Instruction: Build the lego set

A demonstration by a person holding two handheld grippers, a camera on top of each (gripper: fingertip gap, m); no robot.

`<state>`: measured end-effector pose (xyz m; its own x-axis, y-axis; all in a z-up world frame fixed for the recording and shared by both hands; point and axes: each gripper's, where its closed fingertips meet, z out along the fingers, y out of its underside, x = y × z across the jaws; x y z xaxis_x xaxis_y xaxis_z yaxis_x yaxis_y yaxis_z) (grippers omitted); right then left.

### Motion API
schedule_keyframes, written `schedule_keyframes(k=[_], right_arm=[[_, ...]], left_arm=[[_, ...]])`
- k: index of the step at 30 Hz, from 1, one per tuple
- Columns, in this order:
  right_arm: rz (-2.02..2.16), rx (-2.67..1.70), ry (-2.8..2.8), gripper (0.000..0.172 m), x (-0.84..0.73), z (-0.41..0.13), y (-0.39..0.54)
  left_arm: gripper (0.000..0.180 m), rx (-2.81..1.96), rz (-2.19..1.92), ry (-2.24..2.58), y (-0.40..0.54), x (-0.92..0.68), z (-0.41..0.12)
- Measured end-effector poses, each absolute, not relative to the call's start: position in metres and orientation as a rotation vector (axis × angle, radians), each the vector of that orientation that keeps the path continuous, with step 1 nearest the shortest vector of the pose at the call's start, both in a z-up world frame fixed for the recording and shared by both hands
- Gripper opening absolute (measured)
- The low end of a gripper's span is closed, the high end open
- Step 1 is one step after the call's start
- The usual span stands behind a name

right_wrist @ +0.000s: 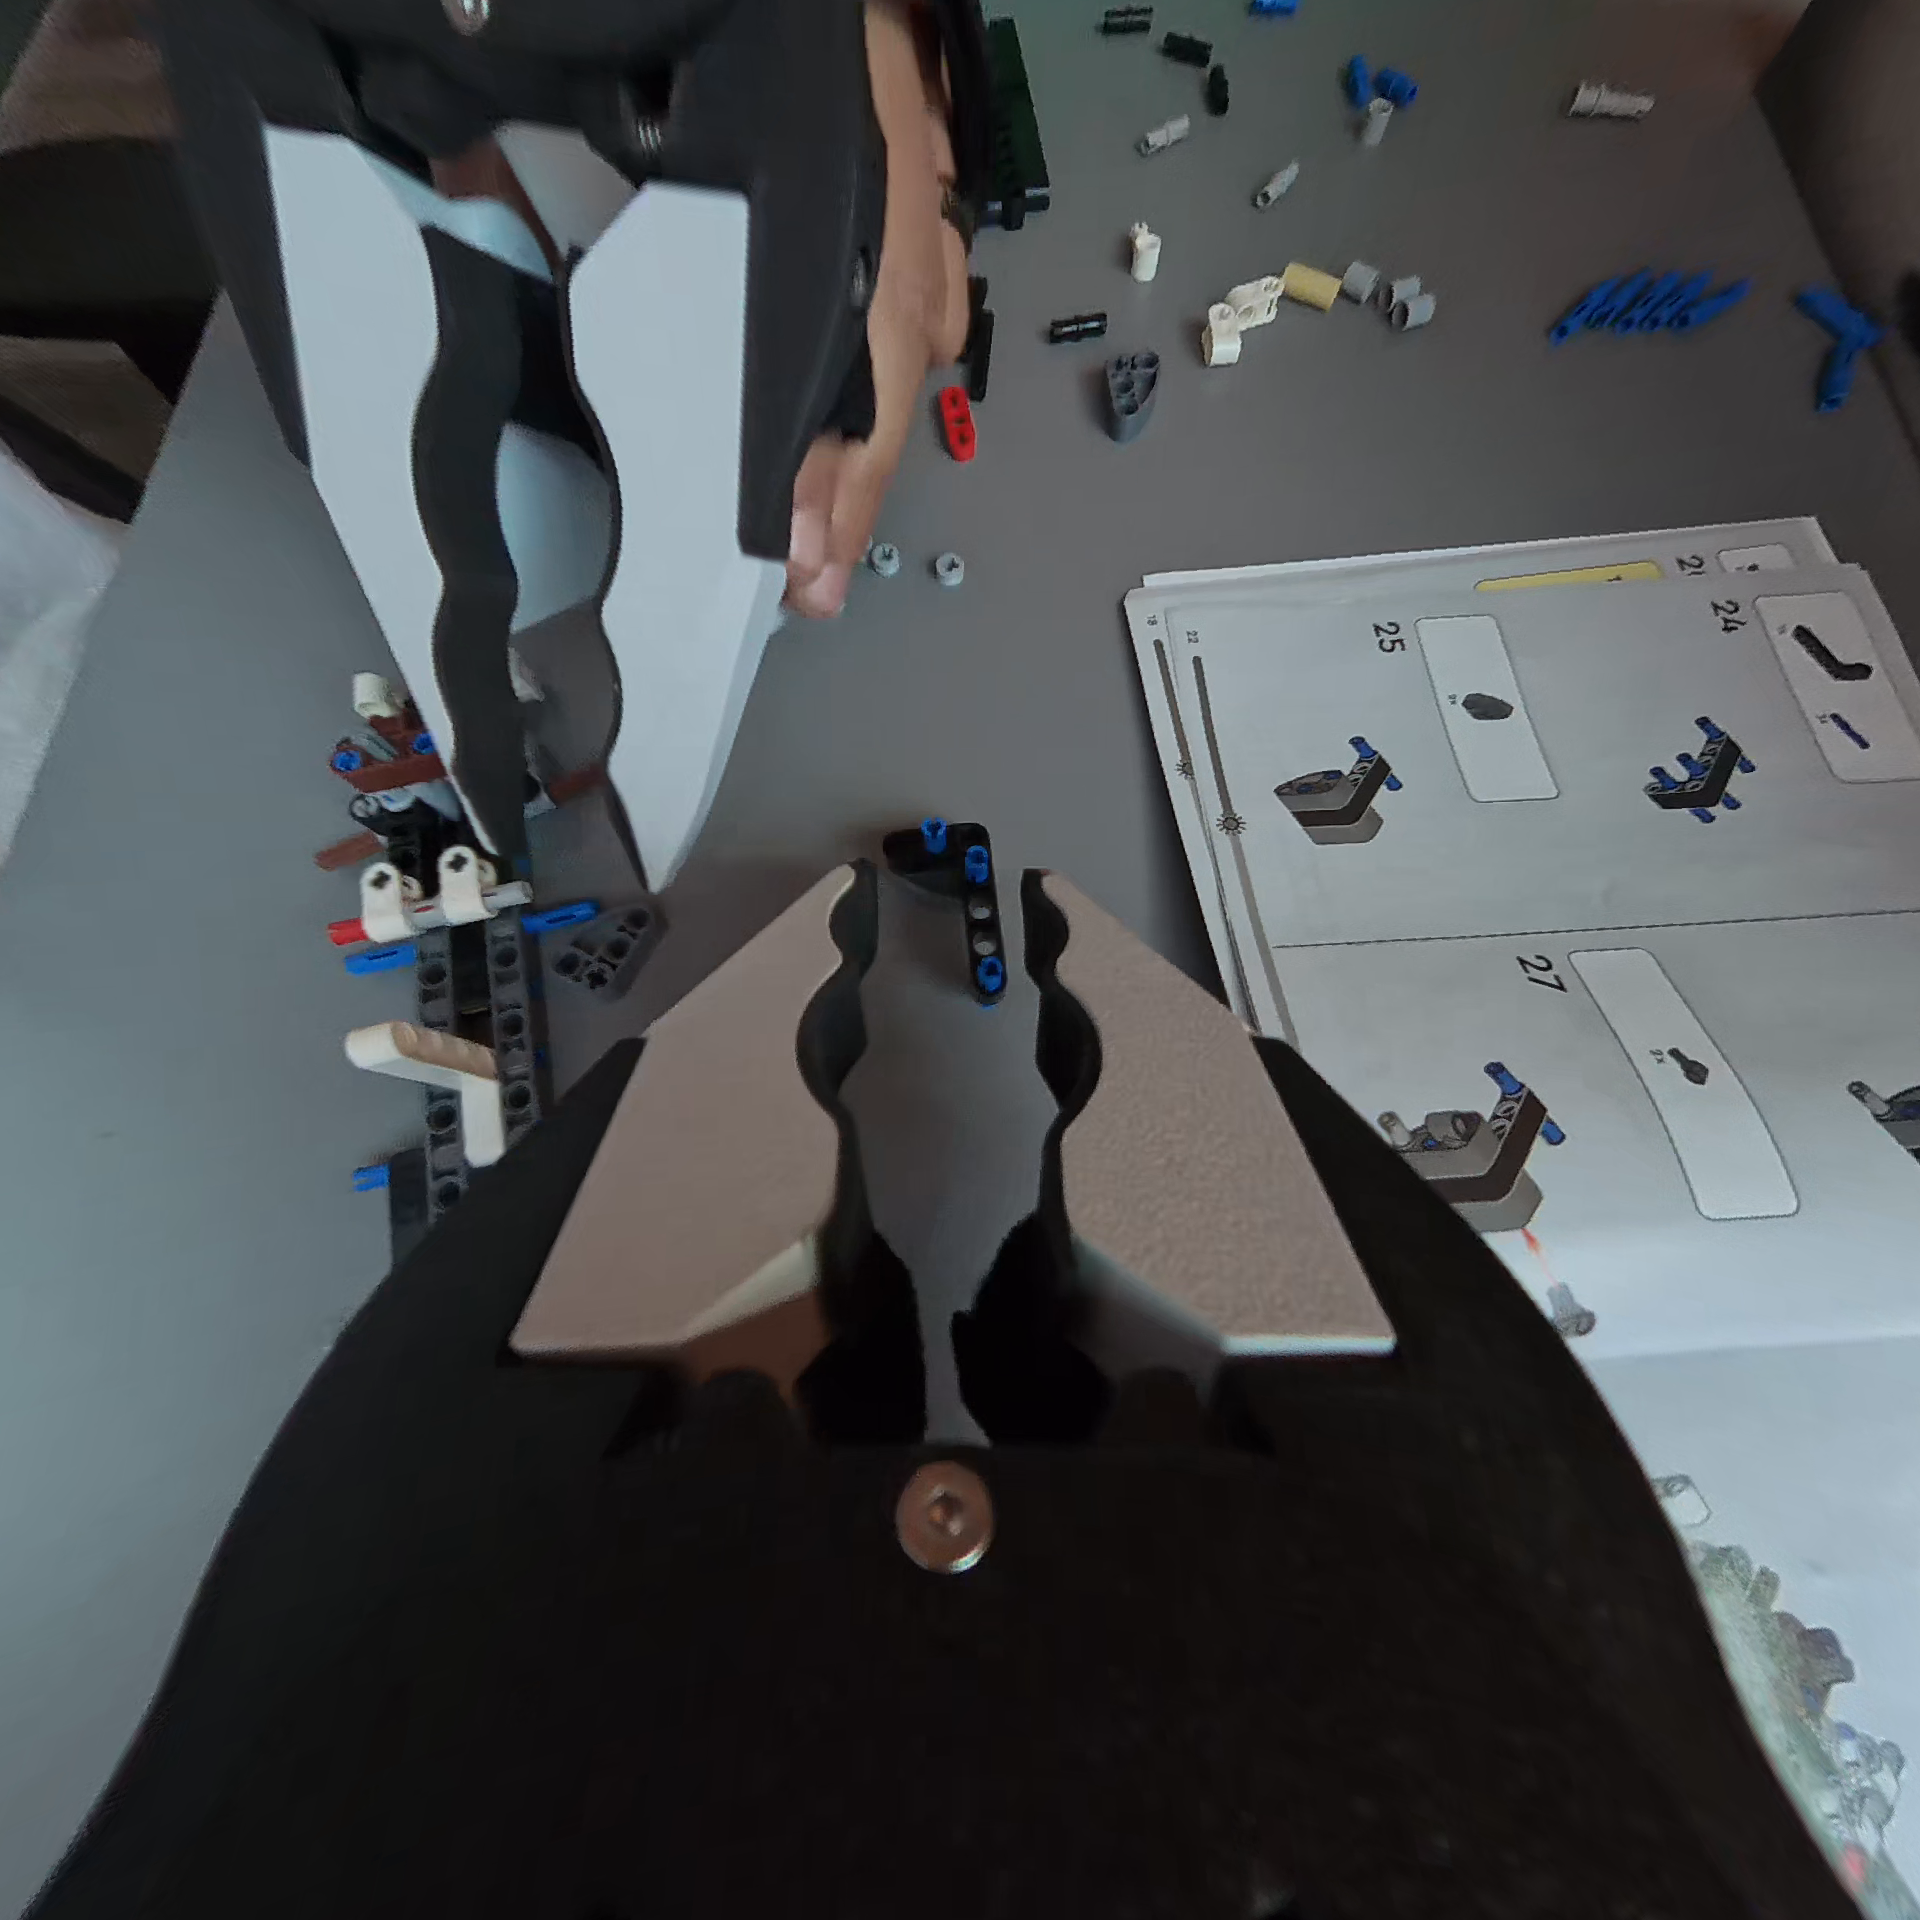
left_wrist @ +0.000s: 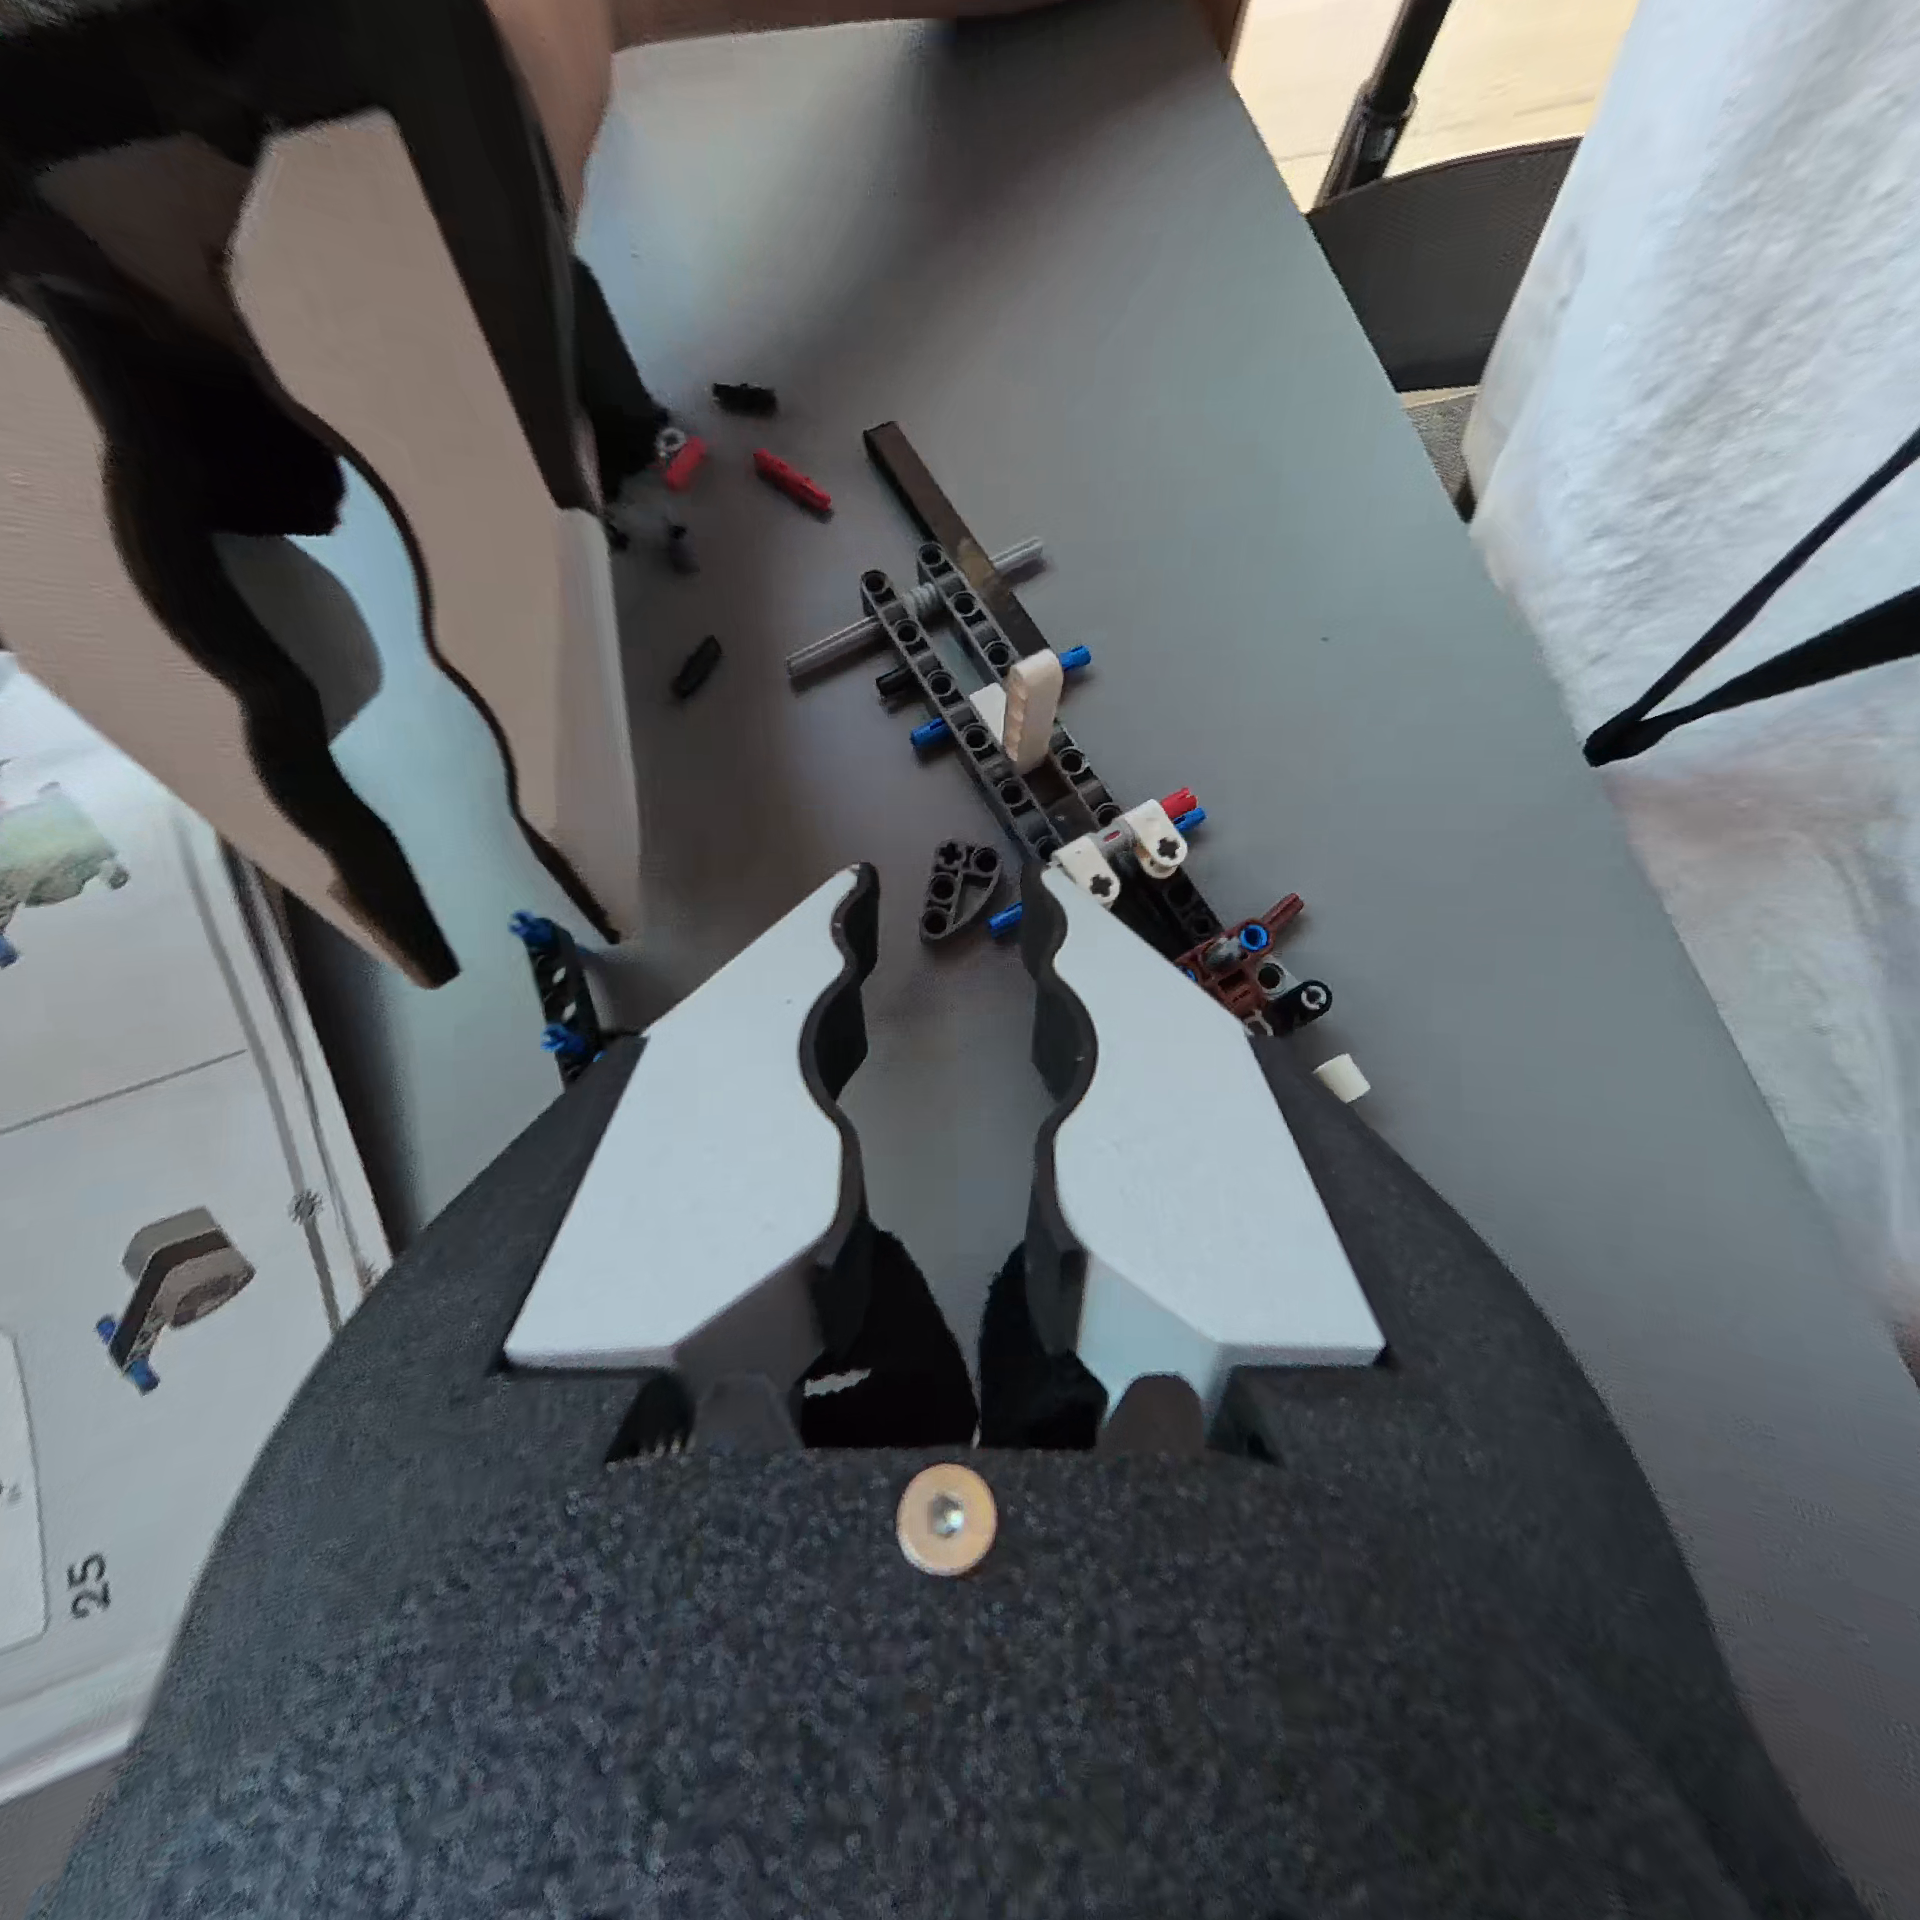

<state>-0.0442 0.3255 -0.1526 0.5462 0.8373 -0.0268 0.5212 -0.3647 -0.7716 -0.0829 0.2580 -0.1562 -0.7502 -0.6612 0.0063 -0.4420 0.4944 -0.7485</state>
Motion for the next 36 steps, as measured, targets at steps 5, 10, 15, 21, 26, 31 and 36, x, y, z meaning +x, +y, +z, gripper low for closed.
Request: schedule_keyframes(k=[5, 10, 15, 21, 26, 31, 36], right_arm=[[0.622, -2.019, -0.997, 0.023, -0.034, -0.135, 0.320], [0.611, -2.002, -0.993, 0.019, -0.028, -0.130, 0.319], [0.639, -2.013, -1.000, 0.018, -0.029, -0.132, 0.317], [0.625, -2.010, -1.012, 0.018, -0.030, -0.131, 0.316], [0.608, -2.001, -1.008, 0.016, -0.028, -0.130, 0.317], [0.613, -1.990, -1.034, 0.017, -0.029, -0.130, 0.314], [0.531, -1.841, -1.093, 0.021, -0.039, -0.112, 0.308]], left_arm=[[0.025, -0.933, -1.143, 2.660, 0.245, -0.077, -0.170], [0.025, -0.950, -1.134, 2.727, 0.251, -0.073, -0.169], [0.023, -0.892, -1.062, 2.773, 0.258, -0.072, -0.168], [0.016, -0.763, -0.960, 2.834, 0.250, -0.075, -0.184], [0.007, -0.825, -0.923, 2.759, 0.254, -0.072, -0.186], [0.006, -1.205, -0.964, 2.492, 0.280, -0.056, -0.178], [0.006, -1.720, -1.570, 1.958, 0.302, -0.047, -0.125]])
